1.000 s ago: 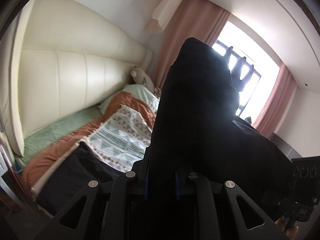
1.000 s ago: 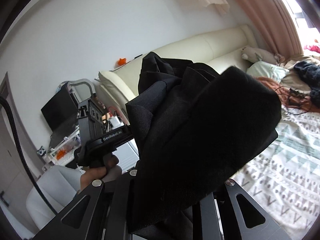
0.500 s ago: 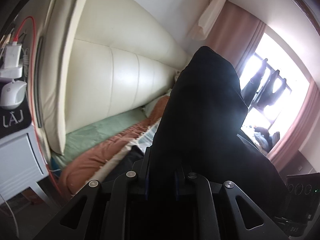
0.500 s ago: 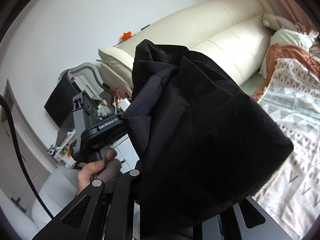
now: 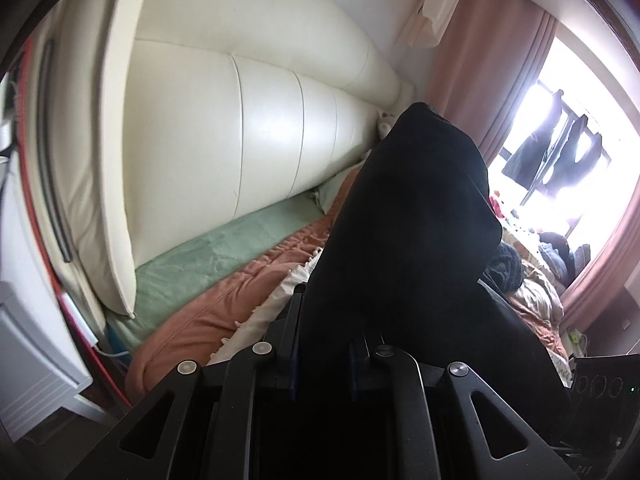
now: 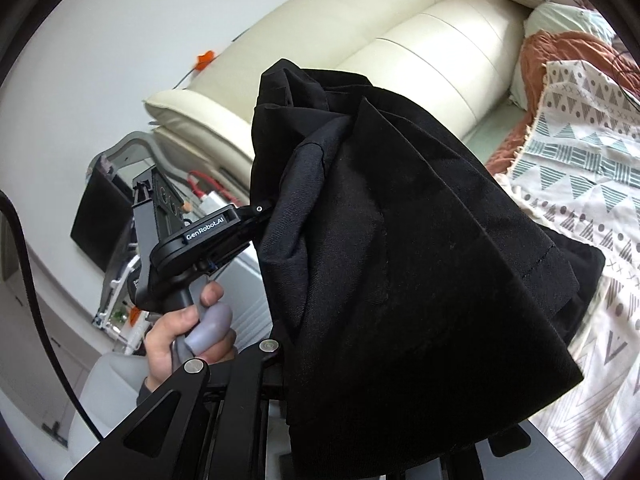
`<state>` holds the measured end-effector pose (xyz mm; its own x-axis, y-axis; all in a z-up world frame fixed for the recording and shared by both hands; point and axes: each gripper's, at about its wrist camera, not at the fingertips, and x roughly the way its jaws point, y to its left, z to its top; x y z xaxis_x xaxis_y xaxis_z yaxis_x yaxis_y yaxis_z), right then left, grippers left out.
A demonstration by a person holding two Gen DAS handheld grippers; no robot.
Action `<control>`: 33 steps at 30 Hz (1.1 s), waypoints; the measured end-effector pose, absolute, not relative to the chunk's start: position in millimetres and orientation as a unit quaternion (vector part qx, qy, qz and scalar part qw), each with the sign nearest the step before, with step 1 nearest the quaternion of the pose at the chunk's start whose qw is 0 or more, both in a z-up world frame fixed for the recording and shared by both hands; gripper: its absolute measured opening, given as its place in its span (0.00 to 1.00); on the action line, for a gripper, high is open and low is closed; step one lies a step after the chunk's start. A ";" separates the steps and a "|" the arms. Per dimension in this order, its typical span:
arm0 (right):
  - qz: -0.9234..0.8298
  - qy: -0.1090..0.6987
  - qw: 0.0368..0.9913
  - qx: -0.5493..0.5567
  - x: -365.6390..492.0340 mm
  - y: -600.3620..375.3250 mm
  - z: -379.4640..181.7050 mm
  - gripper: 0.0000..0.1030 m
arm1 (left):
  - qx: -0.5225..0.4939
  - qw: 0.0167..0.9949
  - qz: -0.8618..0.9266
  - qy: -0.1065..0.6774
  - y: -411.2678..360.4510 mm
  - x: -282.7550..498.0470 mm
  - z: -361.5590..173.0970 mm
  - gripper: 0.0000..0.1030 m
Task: Fold large clothes
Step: 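Lift the folded black jacket with both grippers and carry it toward the headboard, then lower the jacket onto the bed corner by the nightstand and open both grippers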
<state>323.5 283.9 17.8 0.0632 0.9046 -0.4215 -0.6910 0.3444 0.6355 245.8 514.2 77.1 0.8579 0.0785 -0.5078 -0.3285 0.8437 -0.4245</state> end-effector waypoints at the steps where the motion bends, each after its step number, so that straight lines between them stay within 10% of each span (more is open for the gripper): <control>1: 0.552 0.400 0.718 0.138 331.8 280.3 14.2 0.16 | -0.255 0.928 0.109 0.247 513.5 253.6 76.6 0.17; 14: 0.495 0.439 0.724 0.195 425.5 270.6 -49.8 0.15 | -0.233 0.905 0.161 0.317 520.4 347.0 39.6 0.20; 21: 0.455 0.484 0.720 0.201 461.7 268.9 -120.4 0.15 | -0.169 0.910 0.194 0.325 508.6 322.4 18.7 0.70; 33: 0.457 0.485 0.710 0.228 485.5 263.1 -144.5 0.13 | -0.244 0.890 0.239 0.302 492.4 185.3 -36.5 0.70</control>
<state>485.5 263.1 -144.5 0.1111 0.8706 -0.4792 -0.4277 0.4772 0.7677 185.3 492.4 -36.5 0.7030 0.2790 -0.6542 -0.5733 0.7666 -0.2892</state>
